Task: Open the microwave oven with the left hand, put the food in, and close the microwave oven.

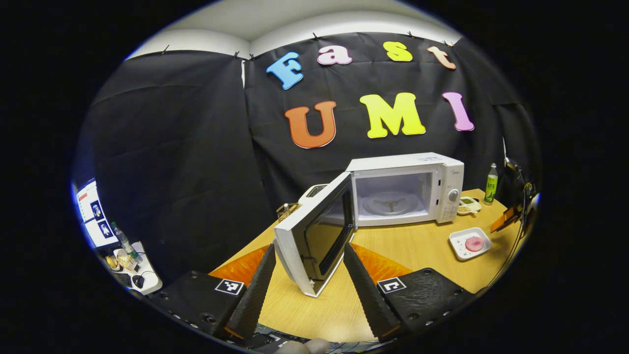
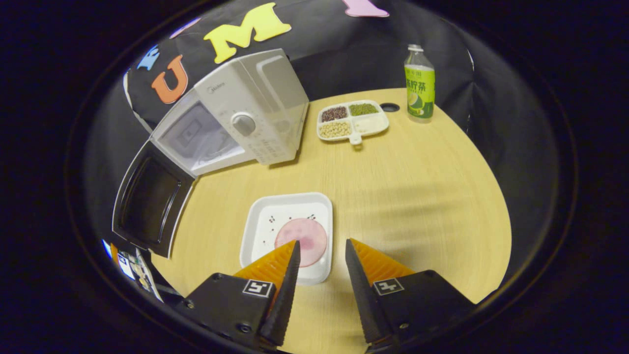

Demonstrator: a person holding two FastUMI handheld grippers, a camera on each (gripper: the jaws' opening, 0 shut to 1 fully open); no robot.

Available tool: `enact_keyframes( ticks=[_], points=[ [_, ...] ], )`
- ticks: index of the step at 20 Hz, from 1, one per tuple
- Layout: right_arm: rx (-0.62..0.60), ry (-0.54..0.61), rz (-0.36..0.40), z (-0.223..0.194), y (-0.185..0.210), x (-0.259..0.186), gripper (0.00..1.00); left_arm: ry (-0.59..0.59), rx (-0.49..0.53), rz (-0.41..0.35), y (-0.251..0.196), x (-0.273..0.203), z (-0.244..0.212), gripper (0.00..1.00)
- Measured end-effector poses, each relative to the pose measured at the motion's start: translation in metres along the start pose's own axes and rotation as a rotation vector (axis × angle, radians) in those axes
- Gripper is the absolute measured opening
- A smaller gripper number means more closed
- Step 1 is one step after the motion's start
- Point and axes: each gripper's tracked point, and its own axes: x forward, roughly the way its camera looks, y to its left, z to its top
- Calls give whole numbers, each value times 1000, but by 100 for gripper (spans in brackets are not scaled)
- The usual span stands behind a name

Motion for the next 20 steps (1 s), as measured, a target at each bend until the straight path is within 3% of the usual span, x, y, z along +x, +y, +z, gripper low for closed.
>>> enact_keyframes(
  ticks=[1, 2, 3, 4, 9, 10, 11, 12, 13, 15, 17, 20],
  points=[
    [7, 21, 17, -1, 1, 7, 60, -12, 10, -4, -6, -1, 9, 83],
    [11, 37, 29, 0, 2, 13, 58, -18, 17, -8, -13, -2, 17, 83],
    [11, 58, 33, -1, 2, 19, 45, -24, 17, -13, -17, -2, 23, 83],
    [12, 80, 36, -1, 2, 23, 42, -24, 15, -12, -22, -1, 28, 83],
    [65, 188, 34, -4, 2, 40, 38, -18, -6, 8, -27, 4, 33, 84],
    [63, 210, 8, -4, -4, 42, 45, -17, -5, 11, -28, 5, 33, 84],
    [69, 227, -7, -6, -6, 42, 29, -17, -5, 14, -28, 6, 34, 84],
    [74, 229, -14, -5, -6, 42, 32, -23, -1, 24, -27, 6, 37, 84],
    [79, 251, -26, -5, -9, 42, 30, -27, 2, 28, -25, 6, 37, 84],
    [91, 282, -43, -5, -10, 43, 7, -26, -5, 32, -23, 8, 38, 84],
    [125, 320, -43, -6, -7, 44, 16, -25, -16, 36, -21, 11, 38, 84],
    [189, 337, -24, -6, -7, 43, 5, -24, -29, 37, -18, 13, 37, 84]
  ],
)
